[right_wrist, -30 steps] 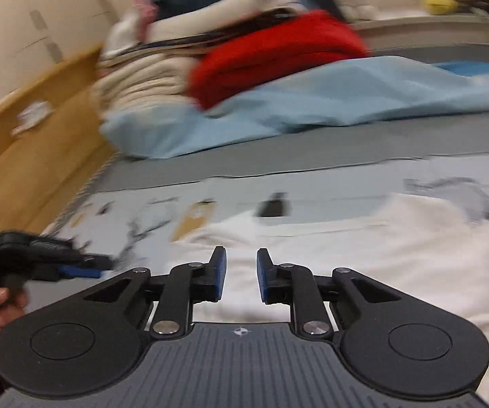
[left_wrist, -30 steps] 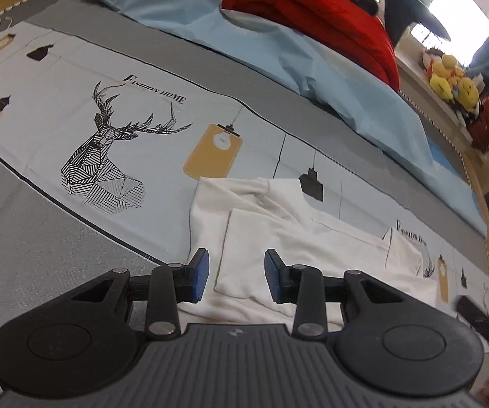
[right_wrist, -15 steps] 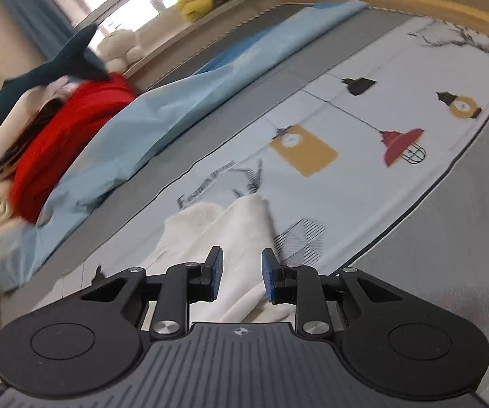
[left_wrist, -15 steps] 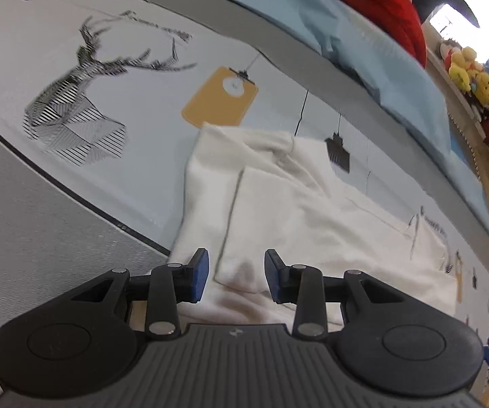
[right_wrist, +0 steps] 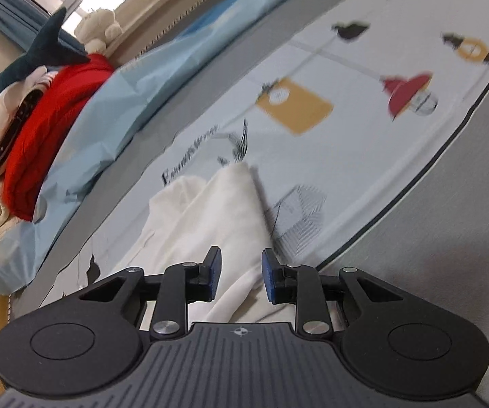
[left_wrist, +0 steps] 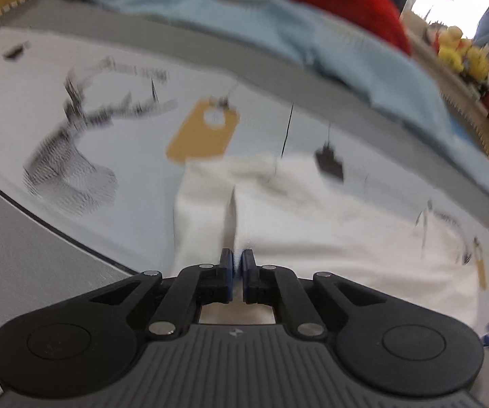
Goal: Fold small clothes
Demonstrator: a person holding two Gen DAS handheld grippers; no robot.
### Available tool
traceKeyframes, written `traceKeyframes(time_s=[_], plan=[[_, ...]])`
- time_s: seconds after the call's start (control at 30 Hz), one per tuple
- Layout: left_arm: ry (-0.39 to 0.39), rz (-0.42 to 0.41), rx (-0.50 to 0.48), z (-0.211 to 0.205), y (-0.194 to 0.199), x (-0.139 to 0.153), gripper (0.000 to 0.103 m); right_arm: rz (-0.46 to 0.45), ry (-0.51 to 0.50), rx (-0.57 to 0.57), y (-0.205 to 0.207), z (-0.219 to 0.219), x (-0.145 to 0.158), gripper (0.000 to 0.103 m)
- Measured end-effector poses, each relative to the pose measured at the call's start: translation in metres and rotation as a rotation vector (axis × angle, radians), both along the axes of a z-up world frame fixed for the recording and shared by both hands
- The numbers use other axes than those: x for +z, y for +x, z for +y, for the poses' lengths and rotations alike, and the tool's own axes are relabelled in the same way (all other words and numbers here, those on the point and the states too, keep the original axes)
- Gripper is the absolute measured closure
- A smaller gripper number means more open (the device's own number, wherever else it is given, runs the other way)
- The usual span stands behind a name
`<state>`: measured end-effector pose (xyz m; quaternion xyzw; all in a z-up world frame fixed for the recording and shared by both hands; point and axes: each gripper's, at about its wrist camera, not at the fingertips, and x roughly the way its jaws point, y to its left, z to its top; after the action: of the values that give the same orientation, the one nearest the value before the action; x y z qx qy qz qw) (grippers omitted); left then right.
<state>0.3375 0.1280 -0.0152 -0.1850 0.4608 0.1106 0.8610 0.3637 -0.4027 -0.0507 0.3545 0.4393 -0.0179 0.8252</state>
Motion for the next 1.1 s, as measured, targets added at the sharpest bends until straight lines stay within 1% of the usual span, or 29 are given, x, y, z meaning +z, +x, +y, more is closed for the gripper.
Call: traceKeyframes(time_s=[0.07, 0.1, 0.17, 0.2, 0.23, 0.27, 0.33, 0.37, 0.4, 0.43, 0.47, 0.5, 0.57, 0.63, 0.67, 0.7, 0.73, 0.77, 0.8, 0.83, 0.87, 0.9, 0.93, 0.97, 1.0, 1.03, 1.07, 1.1], plan=[[0.037, 0.012, 0.022, 0.002, -0.006, 0.006, 0.098, 0.038, 0.029, -0.003, 0.002, 0.005, -0.010, 0.072], [0.046, 0.042, 0.028, 0.004, -0.007, 0.002, 0.096, 0.052, 0.042, -0.011, 0.003, 0.006, -0.014, 0.072], [0.017, 0.137, 0.052, 0.013, -0.004, -0.017, 0.095, 0.076, 0.063, -0.027, 0.004, 0.007, -0.023, 0.072], [0.019, 0.169, 0.076, 0.019, -0.003, -0.024, 0.095, 0.084, 0.063, -0.041, 0.004, 0.006, -0.027, 0.072], [0.031, 0.166, 0.090, 0.021, -0.003, -0.024, 0.095, 0.085, 0.065, -0.052, 0.004, 0.006, -0.030, 0.073], [0.040, 0.138, 0.095, 0.023, -0.005, -0.019, 0.095, 0.084, 0.068, -0.058, 0.004, 0.006, -0.032, 0.073], [0.039, 0.073, 0.063, 0.019, -0.005, -0.005, 0.095, 0.083, 0.075, -0.071, 0.004, 0.006, -0.034, 0.073], [0.036, 0.049, 0.043, 0.015, -0.005, -0.002, 0.092, 0.083, 0.074, -0.075, 0.004, 0.006, -0.034, 0.073], [0.032, 0.036, 0.019, 0.011, -0.004, 0.000, 0.091, 0.084, 0.072, -0.078, 0.004, 0.006, -0.034, 0.078], [0.029, 0.039, 0.004, 0.008, -0.003, -0.001, 0.091, 0.086, 0.062, -0.088, 0.003, 0.006, -0.033, 0.087], [0.025, 0.050, -0.005, 0.005, -0.002, -0.003, 0.091, 0.098, 0.038, -0.112, 0.000, 0.005, -0.030, 0.103], [0.017, 0.056, -0.009, 0.003, -0.001, -0.005, 0.091, 0.101, 0.030, -0.144, -0.005, 0.002, -0.025, 0.103], [0.003, 0.058, -0.025, -0.001, -0.002, -0.006, 0.091, 0.066, 0.038, -0.200, -0.016, -0.003, -0.010, 0.103], [0.008, 0.055, -0.039, -0.005, 0.001, -0.006, 0.091, 0.047, -0.033, -0.205, -0.019, -0.005, 0.001, 0.103], [0.009, 0.054, -0.042, -0.007, 0.001, -0.007, 0.091, 0.059, -0.073, -0.211, -0.018, -0.007, 0.001, 0.103], [0.006, 0.058, -0.041, -0.007, 0.002, -0.009, 0.091, 0.073, -0.100, -0.220, -0.018, -0.009, -0.001, 0.103], [0.000, 0.064, -0.038, -0.006, 0.002, -0.012, 0.091, 0.062, -0.103, -0.223, -0.019, -0.010, -0.002, 0.103], [-0.009, 0.072, -0.032, -0.004, 0.003, -0.015, 0.091, 0.025, -0.082, -0.208, -0.018, -0.010, 0.000, 0.100], [-0.022, 0.079, -0.026, -0.002, 0.003, -0.018, 0.091, -0.017, -0.049, -0.172, -0.015, -0.006, 0.003, 0.100], [-0.038, 0.087, -0.020, 0.001, 0.002, -0.021, 0.091, -0.068, -0.010, -0.108, -0.010, 0.001, 0.006, 0.100], [-0.052, 0.096, -0.013, 0.003, 0.001, -0.024, 0.091, -0.094, 0.013, -0.040, -0.005, 0.008, 0.005, 0.099], [-0.067, 0.112, -0.003, 0.006, 0.002, -0.030, 0.091, -0.094, 0.019, 0.019, 0.000, 0.014, 0.002, 0.096], [-0.082, 0.138, 0.006, 0.009, 0.002, -0.036, 0.091, -0.048, -0.010, 0.043, 0.004, 0.020, -0.006, 0.095], [-0.094, 0.174, 0.011, 0.011, 0.002, -0.044, 0.091, 0.024, -0.044, 0.036, 0.006, 0.021, -0.015, 0.093], [-0.103, 0.203, 0.014, 0.013, 0.002, -0.050, 0.091, 0.109, -0.066, 0.016, 0.006, 0.019, -0.028, 0.097], [-0.114, 0.212, 0.019, 0.014, 0.001, -0.052, 0.091, 0.133, -0.047, -0.015, 0.004, 0.013, -0.036, 0.103], [-0.119, 0.205, 0.026, 0.016, 0.001, -0.050, 0.091, 0.128, -0.019, -0.051, 0.002, 0.008, -0.035, 0.103], [-0.119, 0.185, 0.029, 0.016, 0.001, -0.045, 0.090, 0.121, -0.029, -0.057, 0.002, 0.007, -0.029, 0.101]])
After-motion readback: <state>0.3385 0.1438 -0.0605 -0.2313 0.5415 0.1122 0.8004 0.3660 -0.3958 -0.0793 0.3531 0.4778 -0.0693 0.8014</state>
